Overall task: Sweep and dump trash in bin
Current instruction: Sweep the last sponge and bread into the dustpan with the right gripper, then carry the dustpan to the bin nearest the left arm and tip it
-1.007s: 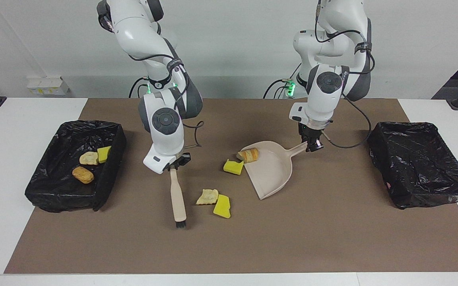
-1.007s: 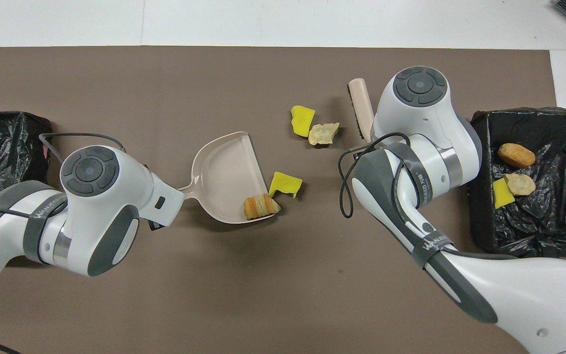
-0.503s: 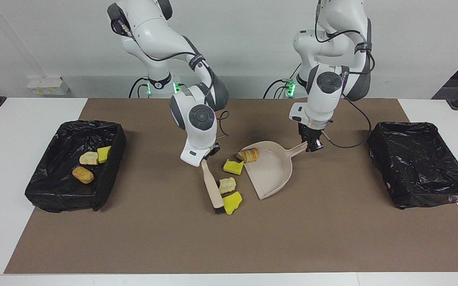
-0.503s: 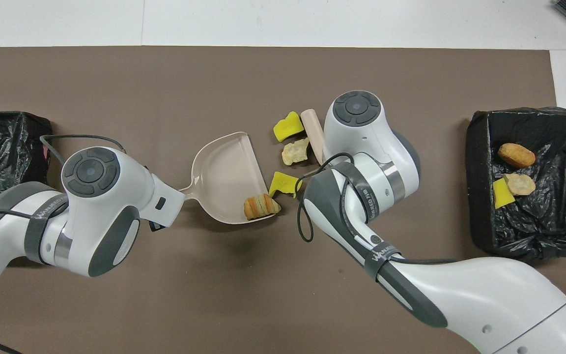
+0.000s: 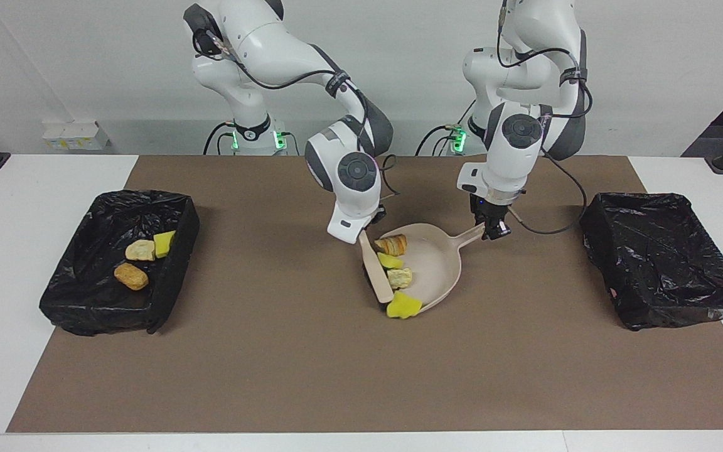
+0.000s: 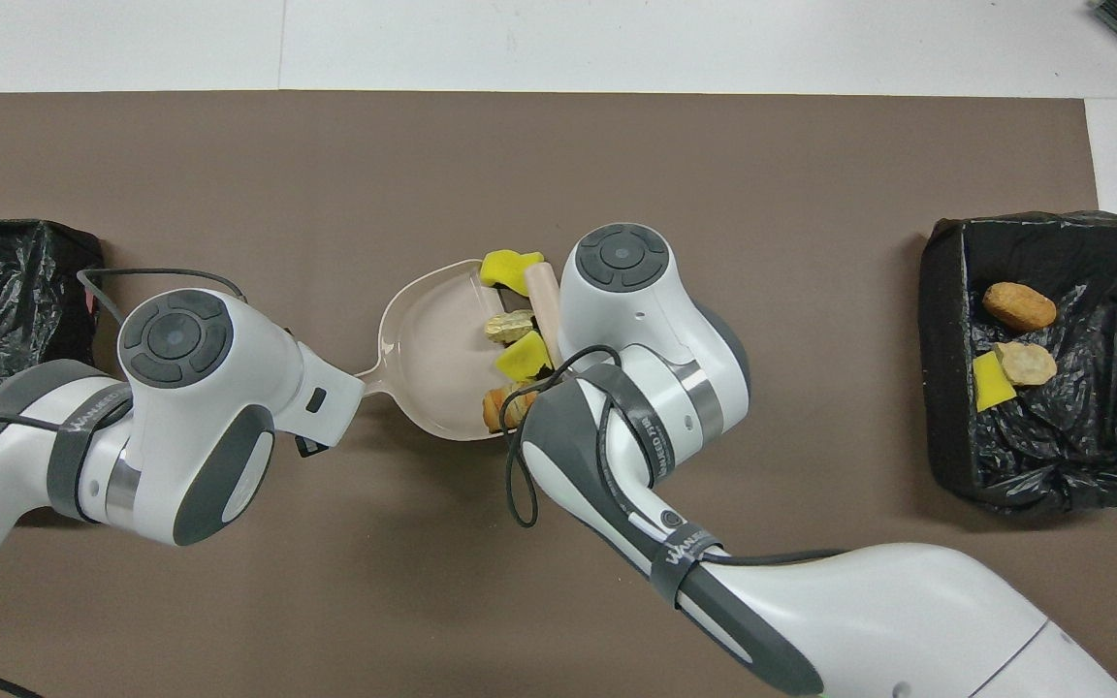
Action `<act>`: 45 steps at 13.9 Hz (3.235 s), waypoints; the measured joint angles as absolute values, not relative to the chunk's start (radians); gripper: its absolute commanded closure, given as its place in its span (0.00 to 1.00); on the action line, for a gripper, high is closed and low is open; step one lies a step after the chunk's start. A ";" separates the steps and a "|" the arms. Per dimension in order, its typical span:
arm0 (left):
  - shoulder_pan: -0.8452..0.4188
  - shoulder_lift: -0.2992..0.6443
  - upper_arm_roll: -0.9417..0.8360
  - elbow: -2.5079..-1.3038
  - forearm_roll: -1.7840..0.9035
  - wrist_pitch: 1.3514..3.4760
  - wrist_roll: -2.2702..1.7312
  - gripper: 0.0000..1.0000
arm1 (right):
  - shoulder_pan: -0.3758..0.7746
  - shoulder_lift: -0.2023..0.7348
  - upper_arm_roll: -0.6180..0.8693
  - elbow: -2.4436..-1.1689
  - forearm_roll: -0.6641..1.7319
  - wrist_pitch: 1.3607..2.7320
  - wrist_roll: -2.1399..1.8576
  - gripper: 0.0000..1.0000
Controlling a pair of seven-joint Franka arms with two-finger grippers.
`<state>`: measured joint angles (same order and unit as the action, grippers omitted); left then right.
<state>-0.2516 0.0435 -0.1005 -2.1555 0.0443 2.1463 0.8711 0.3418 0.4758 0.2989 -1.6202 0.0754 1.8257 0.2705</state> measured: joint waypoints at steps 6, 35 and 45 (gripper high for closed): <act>-0.251 0.044 -0.100 -2.160 0.039 2.147 0.871 1.00 | 0.416 0.445 0.330 -1.619 0.098 1.785 0.387 1.00; 0.178 -0.058 -0.082 -1.995 -0.020 1.947 0.927 1.00 | 0.576 -0.014 0.342 -2.085 0.268 1.931 0.824 1.00; 0.619 -0.048 -0.069 -1.865 0.044 1.869 0.941 1.00 | 0.636 0.002 0.341 -2.211 0.269 2.087 0.852 1.00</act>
<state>0.6185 -0.0481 -0.0692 -1.8646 0.0443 1.8689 0.9414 0.6356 0.0017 0.3414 -2.2112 0.2692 2.0870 0.8523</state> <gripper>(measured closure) 0.665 0.744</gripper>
